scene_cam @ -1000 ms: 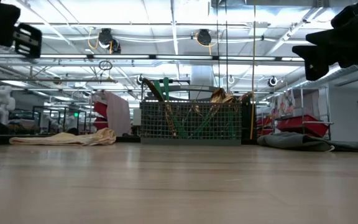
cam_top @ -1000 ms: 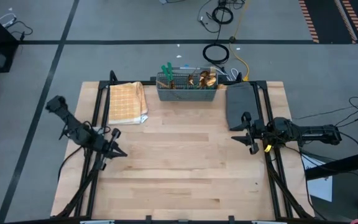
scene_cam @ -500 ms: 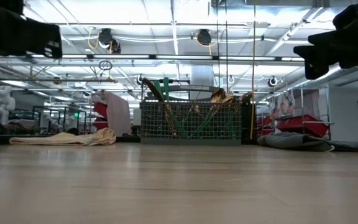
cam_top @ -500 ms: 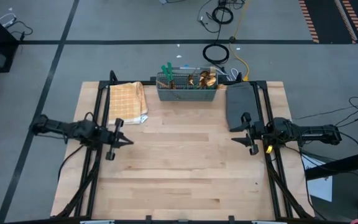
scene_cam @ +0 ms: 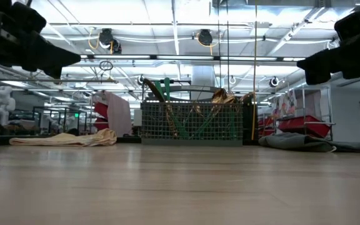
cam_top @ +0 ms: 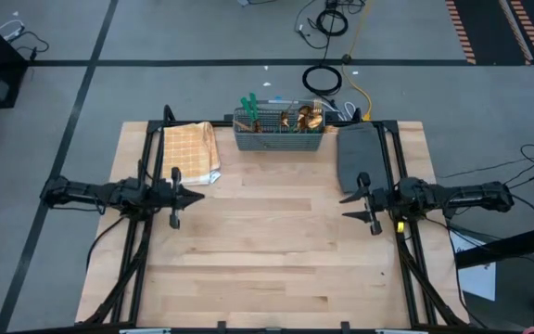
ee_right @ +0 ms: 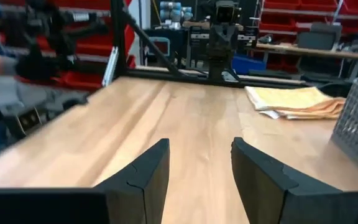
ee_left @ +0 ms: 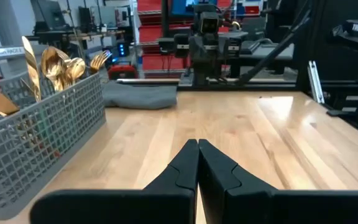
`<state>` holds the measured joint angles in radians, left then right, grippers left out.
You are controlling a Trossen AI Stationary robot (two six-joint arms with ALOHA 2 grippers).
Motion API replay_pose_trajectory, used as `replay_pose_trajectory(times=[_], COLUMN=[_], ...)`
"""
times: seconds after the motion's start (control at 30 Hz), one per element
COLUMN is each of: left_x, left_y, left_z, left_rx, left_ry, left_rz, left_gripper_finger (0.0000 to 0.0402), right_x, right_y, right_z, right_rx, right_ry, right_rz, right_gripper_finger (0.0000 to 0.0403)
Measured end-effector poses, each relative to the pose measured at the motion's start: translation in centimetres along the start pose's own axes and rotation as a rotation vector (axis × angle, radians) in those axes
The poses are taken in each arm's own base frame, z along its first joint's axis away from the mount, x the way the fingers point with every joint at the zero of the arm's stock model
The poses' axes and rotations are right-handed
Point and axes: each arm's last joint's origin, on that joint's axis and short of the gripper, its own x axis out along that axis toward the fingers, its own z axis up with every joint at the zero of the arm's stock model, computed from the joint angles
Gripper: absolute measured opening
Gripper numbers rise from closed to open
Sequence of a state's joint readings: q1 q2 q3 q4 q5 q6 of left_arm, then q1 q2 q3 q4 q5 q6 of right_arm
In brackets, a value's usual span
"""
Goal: Sort silverware
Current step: Return to Home Position
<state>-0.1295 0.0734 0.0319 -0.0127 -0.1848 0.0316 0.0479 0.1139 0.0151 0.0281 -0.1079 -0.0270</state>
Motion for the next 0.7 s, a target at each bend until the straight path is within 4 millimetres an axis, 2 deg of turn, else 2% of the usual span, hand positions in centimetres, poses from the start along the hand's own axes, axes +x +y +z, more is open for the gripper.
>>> replay_pose_trajectory(times=[0.1,0.7], left_x=[0.00,0.00], left_y=[0.00,0.00], left_z=[0.00,0.00], left_rx=[0.002,0.001], left_ry=[0.000,-0.001], left_rz=[0.000,0.002], left_gripper_finger=[0.0008,0.0008], right_x=[0.05,0.05], right_y=[-0.01,-0.01], right_z=[-0.04,-0.03], right_rx=[-0.041,-0.038], right_ry=[0.005,0.004], right_rz=[-0.001,-0.002], right_gripper_finger=[0.0160,0.0160])
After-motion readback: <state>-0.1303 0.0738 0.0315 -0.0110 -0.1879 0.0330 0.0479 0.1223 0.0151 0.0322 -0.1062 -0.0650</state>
